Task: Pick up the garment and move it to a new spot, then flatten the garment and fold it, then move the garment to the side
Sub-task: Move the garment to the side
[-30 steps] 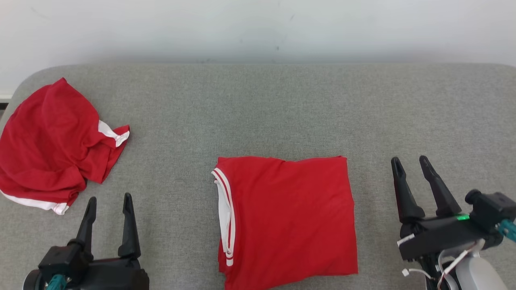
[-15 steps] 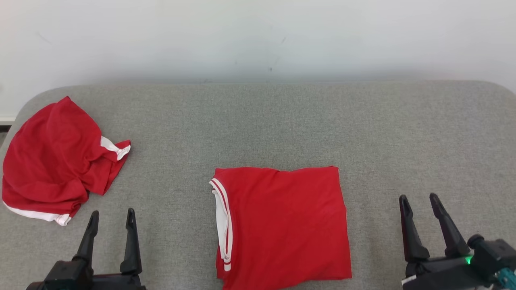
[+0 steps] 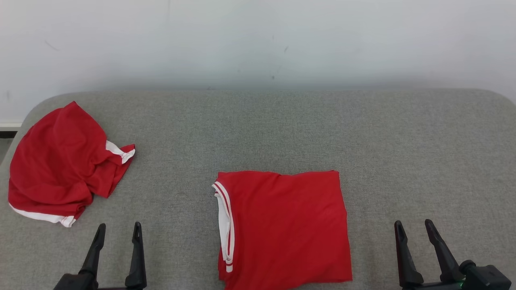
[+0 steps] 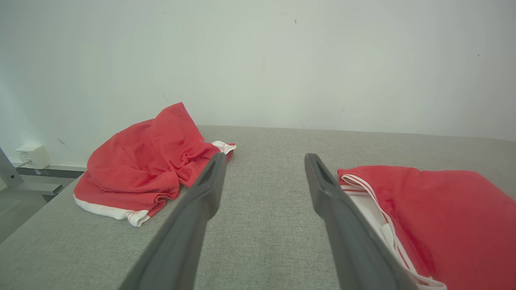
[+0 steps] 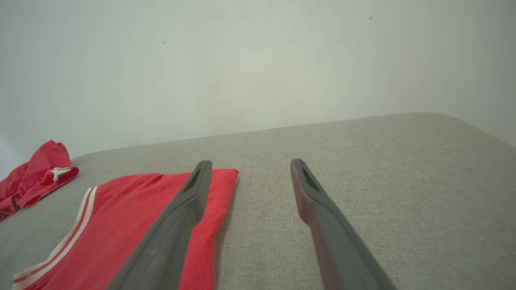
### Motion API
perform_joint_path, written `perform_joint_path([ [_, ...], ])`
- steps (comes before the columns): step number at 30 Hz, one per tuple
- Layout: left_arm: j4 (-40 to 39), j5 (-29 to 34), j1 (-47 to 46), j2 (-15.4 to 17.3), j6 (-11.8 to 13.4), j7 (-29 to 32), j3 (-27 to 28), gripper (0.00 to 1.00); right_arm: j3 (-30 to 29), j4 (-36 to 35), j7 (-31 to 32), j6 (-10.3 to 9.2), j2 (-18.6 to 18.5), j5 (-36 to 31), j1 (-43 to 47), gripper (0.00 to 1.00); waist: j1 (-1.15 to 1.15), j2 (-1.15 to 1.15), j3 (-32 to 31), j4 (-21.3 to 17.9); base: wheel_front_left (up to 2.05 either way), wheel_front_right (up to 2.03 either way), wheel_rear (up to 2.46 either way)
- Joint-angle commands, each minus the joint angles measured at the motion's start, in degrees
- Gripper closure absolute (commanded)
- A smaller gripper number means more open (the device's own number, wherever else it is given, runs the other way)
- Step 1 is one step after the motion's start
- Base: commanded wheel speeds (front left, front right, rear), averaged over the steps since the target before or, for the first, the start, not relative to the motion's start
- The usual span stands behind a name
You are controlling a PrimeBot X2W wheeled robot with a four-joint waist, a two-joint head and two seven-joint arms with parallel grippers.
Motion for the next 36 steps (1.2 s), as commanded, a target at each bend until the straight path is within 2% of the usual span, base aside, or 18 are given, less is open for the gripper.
perform_joint_path([
  [1,-0.3,0.4,0.6,0.0,0.1,0.0,0.1,0.00,0.0,0.1,-0.3,-0.14,0.3,-0.5,0.5,0.00,0.01,0.00,0.0,0.0,0.00,0.00,0.00],
  [20,0.4,0.1,0.0,0.0,0.3,0.0,0.1,0.00,0.2,1.7,0.0,-0.14,0.7,-1.0,-1.0,0.00,0.01,0.00,0.7,0.3,0.00,0.00,0.00],
  [31,0.7,-0.6,-1.9,0.0,0.6,0.0,-1.1,0.00,3.5,8.0,6.3,-0.14,-0.6,-2.2,-11.6,0.00,0.01,0.00,2.9,1.9,0.00,0.00,0.00],
  [36,1.2,-1.5,-3.3,0.0,1.2,0.0,-2.5,0.00,4.3,14.8,12.1,-0.14,0.2,-3.1,-17.1,0.00,0.01,0.00,4.6,3.8,0.00,0.00,0.00],
])
